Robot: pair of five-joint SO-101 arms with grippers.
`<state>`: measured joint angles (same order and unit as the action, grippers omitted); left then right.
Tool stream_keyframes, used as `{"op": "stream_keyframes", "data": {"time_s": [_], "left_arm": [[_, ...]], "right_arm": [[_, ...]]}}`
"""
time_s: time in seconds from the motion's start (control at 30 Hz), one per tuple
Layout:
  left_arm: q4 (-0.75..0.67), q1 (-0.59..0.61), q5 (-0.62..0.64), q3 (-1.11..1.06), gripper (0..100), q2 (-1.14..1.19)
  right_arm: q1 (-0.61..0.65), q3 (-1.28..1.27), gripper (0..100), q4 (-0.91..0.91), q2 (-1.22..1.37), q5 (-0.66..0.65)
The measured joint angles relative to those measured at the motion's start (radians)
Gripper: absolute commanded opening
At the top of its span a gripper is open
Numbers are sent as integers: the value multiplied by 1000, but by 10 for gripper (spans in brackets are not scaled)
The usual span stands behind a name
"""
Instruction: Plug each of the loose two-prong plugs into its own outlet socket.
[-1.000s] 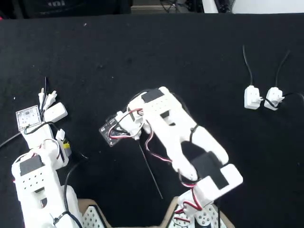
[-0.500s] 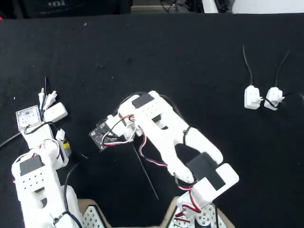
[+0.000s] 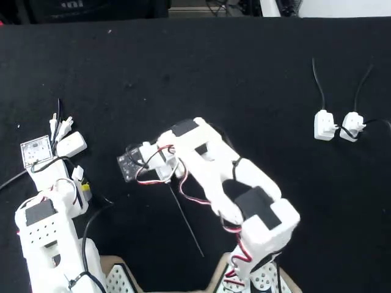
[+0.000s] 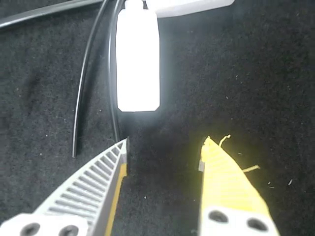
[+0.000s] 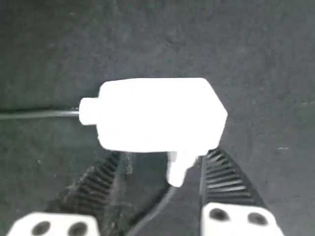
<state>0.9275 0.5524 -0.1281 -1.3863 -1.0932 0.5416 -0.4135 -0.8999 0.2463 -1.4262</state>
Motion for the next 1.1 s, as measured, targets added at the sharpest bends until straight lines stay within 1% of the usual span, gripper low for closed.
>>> {"op": "stream_keyframes", "data": {"time_s": [0.07,0.17,0.2,0.23,0.27,0.43,0.53,0.6,0.73,0.83,1.0,1.03,1.1], "left_arm": [[0,0,0,0,238,0],[0,0,0,0,238,0],[0,0,0,0,238,0],[0,0,0,0,238,0],[0,0,0,0,238,0],[0,0,0,0,238,0],[0,0,0,0,238,0],[0,0,0,0,238,0],[0,0,0,0,238,0],[0,0,0,0,238,0],[0,0,0,0,238,0],[5,0,0,0,238,0],[18,0,0,0,238,0]], "right_arm": [[-8,5,145,26,20,11],[-12,32,3,37,43,31],[-12,52,26,38,46,54],[-15,72,28,40,49,80],[-18,91,9,38,52,115],[-72,164,10,-23,61,313],[-121,226,10,-95,61,471],[-163,276,10,-175,61,605],[-241,396,10,-410,64,913],[-287,474,11,-562,68,1108],[-364,493,11,-578,123,1439],[-371,493,11,-578,149,1485],[-376,493,12,-586,193,1530]]}}
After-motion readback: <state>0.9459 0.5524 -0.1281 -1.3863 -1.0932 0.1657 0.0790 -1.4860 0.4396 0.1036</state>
